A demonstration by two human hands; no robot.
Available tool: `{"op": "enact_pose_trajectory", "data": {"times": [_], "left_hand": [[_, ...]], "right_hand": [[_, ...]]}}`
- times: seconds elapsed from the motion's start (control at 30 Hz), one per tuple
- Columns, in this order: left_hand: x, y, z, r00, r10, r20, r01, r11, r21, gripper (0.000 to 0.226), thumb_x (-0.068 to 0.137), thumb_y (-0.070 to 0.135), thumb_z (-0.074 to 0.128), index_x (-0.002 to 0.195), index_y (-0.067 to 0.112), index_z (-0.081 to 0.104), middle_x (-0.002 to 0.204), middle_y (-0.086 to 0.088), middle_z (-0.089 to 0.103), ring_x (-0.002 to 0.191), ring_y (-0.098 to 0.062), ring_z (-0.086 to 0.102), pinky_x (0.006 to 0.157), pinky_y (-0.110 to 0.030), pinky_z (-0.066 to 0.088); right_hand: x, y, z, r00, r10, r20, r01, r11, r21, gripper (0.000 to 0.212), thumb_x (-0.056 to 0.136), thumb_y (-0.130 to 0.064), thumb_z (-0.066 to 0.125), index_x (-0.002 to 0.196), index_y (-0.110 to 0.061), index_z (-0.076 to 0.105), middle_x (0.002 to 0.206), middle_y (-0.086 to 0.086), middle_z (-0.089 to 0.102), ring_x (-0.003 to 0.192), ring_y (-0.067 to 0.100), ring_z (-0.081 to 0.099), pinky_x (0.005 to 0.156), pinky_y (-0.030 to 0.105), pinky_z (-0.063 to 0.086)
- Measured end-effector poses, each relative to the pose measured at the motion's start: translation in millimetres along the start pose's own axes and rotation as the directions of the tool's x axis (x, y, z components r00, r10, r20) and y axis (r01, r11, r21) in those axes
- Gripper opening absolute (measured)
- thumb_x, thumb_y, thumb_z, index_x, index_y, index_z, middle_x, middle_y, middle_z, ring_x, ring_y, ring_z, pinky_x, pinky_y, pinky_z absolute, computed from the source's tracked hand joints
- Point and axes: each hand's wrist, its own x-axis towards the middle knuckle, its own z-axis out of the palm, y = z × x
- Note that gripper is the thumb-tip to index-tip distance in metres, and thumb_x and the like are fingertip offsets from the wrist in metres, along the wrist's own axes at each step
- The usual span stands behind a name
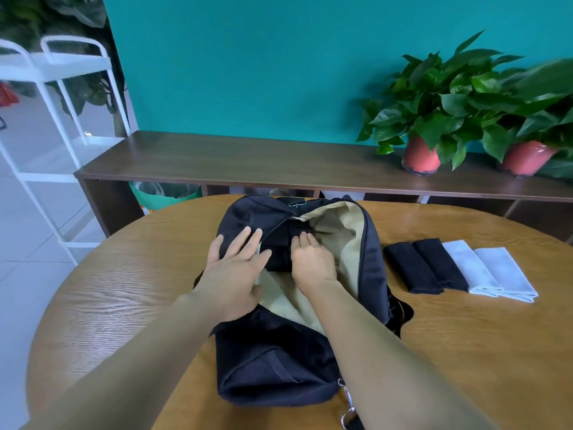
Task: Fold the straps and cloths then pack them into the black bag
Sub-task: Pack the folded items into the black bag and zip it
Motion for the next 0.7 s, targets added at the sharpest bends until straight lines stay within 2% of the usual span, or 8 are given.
{"op": "enact_pose_trajectory", "data": {"times": [0.17, 0.27, 0.33, 0.37, 0.43, 0.5, 0.6, 0.7], "left_hand": [[-8.6, 18.0, -5.2, 0.993, 0.096, -0.071, -0.095, 0.995, 0.01, 0.055, 0.092, 0.027, 0.043, 0.145, 0.03, 0.033, 0.162, 0.004, -0.004, 0.145, -0.014, -0.019, 0.114, -0.052, -0.016], [-15.7, 39.0, -2.8, 0.973, 0.216, -0.081, -0.219, 0.975, -0.025, 0.046, 0.09, 0.027, 0.035, 0.134, 0.03, 0.05, 0.154, 0.012, 0.029, 0.147, -0.011, 0.005, 0.111, -0.05, -0.019], [-19.0, 48.3, 1.9, 0.967, 0.253, 0.017, -0.252, 0.967, -0.041, 0.041, 0.094, 0.032, 0.03, 0.12, 0.027, 0.061, 0.134, 0.015, 0.052, 0.139, -0.008, 0.026, 0.11, -0.051, -0.017], [-20.1, 50.6, 3.8, 0.966, 0.247, 0.07, -0.246, 0.969, -0.026, 0.041, 0.095, 0.034, 0.027, 0.11, 0.026, 0.064, 0.121, 0.013, 0.059, 0.132, -0.007, 0.035, 0.111, -0.053, -0.013], [-23.1, 52.4, 2.9, 0.97, 0.218, 0.106, -0.22, 0.976, 0.0, 0.038, 0.095, 0.033, 0.027, 0.089, 0.023, 0.063, 0.097, 0.008, 0.061, 0.11, -0.01, 0.045, 0.111, -0.054, -0.001], [-28.4, 51.8, -0.5, 0.979, 0.191, 0.067, -0.192, 0.981, 0.022, 0.038, 0.095, 0.03, 0.028, 0.076, 0.019, 0.059, 0.084, 0.005, 0.057, 0.097, -0.011, 0.045, 0.11, -0.053, -0.005], [-40.3, 46.8, -6.2, 0.984, 0.178, -0.024, -0.173, 0.975, 0.136, 0.045, 0.098, 0.035, 0.024, 0.075, 0.021, 0.059, 0.077, 0.008, 0.057, 0.098, -0.009, 0.047, 0.107, -0.05, -0.021], [-53.9, 38.0, -5.2, 0.994, 0.113, -0.005, -0.11, 0.975, 0.191, 0.058, 0.101, 0.045, 0.013, 0.084, 0.027, 0.065, 0.083, 0.011, 0.059, 0.113, -0.006, 0.043, 0.111, -0.052, -0.021]], "right_hand": [[-15.3, 1.3, -23.1, 0.995, 0.012, -0.094, -0.004, 0.997, 0.08, 0.058, 0.097, -0.008, 0.031, 0.149, -0.001, 0.007, 0.157, 0.018, 0.011, 0.146, 0.025, 0.008, 0.113, 0.033, 0.025], [-43.2, -1.3, -38.8, 0.986, -0.016, -0.164, 0.026, 0.998, 0.062, 0.05, 0.09, -0.007, 0.029, 0.14, 0.001, 0.031, 0.146, 0.021, 0.034, 0.14, 0.03, 0.026, 0.109, 0.034, 0.027], [-68.9, -0.5, -45.5, 0.995, -0.05, -0.087, 0.045, 0.997, -0.064, 0.04, 0.087, -0.01, 0.034, 0.124, -0.006, 0.05, 0.129, 0.014, 0.051, 0.128, 0.031, 0.037, 0.107, 0.039, 0.025], [-81.9, 0.9, -45.6, 0.998, -0.061, 0.008, 0.061, 0.985, -0.161, 0.037, 0.088, -0.016, 0.04, 0.122, -0.01, 0.054, 0.128, 0.012, 0.053, 0.13, 0.031, 0.034, 0.11, 0.043, 0.02], [-102.1, 5.4, -42.4, 0.977, -0.05, 0.205, 0.114, 0.943, -0.312, 0.04, 0.093, -0.029, 0.041, 0.128, -0.015, 0.054, 0.141, 0.013, 0.045, 0.141, 0.035, 0.014, 0.113, 0.053, 0.001], [-110.3, 11.3, -36.2, 0.953, -0.03, 0.302, 0.148, 0.915, -0.376, 0.043, 0.097, -0.036, 0.034, 0.133, -0.02, 0.053, 0.148, 0.013, 0.037, 0.144, 0.037, -0.003, 0.11, 0.058, -0.013], [-111.8, 19.3, -27.4, 0.945, -0.006, 0.327, 0.141, 0.91, -0.391, 0.044, 0.098, -0.037, 0.029, 0.13, -0.024, 0.056, 0.148, 0.013, 0.036, 0.143, 0.04, -0.008, 0.104, 0.062, -0.021], [-113.5, 24.0, -23.1, 0.944, -0.008, 0.33, 0.142, 0.912, -0.386, 0.04, 0.095, -0.034, 0.033, 0.122, -0.027, 0.061, 0.145, 0.01, 0.042, 0.142, 0.042, -0.007, 0.099, 0.064, -0.025]]}}
